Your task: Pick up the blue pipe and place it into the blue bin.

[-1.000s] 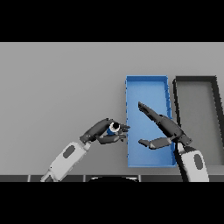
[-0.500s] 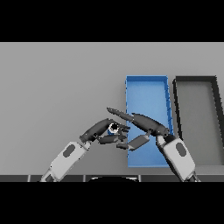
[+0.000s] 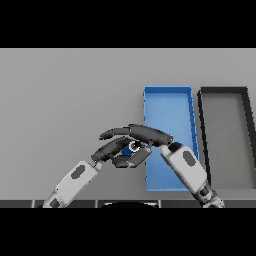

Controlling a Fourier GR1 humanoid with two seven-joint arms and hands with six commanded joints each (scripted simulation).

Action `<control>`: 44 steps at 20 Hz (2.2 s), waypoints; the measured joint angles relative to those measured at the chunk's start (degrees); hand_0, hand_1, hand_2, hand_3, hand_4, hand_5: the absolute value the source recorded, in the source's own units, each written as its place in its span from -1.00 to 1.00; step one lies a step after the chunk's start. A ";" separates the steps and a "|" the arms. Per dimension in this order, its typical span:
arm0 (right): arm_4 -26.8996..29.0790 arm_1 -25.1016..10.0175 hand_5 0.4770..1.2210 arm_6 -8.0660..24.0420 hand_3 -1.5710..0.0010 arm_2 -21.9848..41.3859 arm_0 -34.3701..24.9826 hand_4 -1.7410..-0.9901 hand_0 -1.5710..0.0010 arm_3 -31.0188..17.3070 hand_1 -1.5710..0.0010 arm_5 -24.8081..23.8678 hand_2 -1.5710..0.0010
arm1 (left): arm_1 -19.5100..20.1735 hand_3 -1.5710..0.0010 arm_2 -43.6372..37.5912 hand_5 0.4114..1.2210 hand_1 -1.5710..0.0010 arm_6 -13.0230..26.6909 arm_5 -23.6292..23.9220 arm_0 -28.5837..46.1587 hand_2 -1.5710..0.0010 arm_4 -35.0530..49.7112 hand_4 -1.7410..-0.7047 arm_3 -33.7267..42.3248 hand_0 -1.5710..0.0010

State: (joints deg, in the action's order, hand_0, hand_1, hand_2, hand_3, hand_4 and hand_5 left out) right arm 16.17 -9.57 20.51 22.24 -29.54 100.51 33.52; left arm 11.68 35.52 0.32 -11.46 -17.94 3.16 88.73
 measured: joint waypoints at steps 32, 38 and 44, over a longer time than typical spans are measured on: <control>-0.66 6.03 1.00 -3.89 -1.00 -0.48 0.36 -0.33 -1.00 -1.03 -1.00 4.36 -1.00 | 1.95 0.96 -2.08 -0.57 0.96 -0.64 -2.51 -0.39 0.96 -3.39 0.64 -0.06 0.96; 7.49 7.66 1.00 2.64 -1.00 -2.56 -0.28 -0.47 -1.00 1.16 -1.00 1.83 -1.00 | 1.07 0.99 -1.70 -0.68 0.99 2.10 -1.57 0.57 0.99 -3.68 0.61 -0.53 0.99; 27.76 2.74 0.87 13.78 -1.00 -8.46 -10.31 -0.86 -1.00 2.58 -1.00 -9.99 -1.00 | 1.47 1.00 -1.38 -0.77 1.00 3.82 -2.57 1.06 1.00 -3.04 0.58 -0.47 1.00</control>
State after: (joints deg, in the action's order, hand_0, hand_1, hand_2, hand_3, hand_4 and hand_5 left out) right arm 43.93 -6.84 34.28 13.78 -39.85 103.09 23.53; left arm 13.14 34.14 4.14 -14.03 -16.88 0.12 88.26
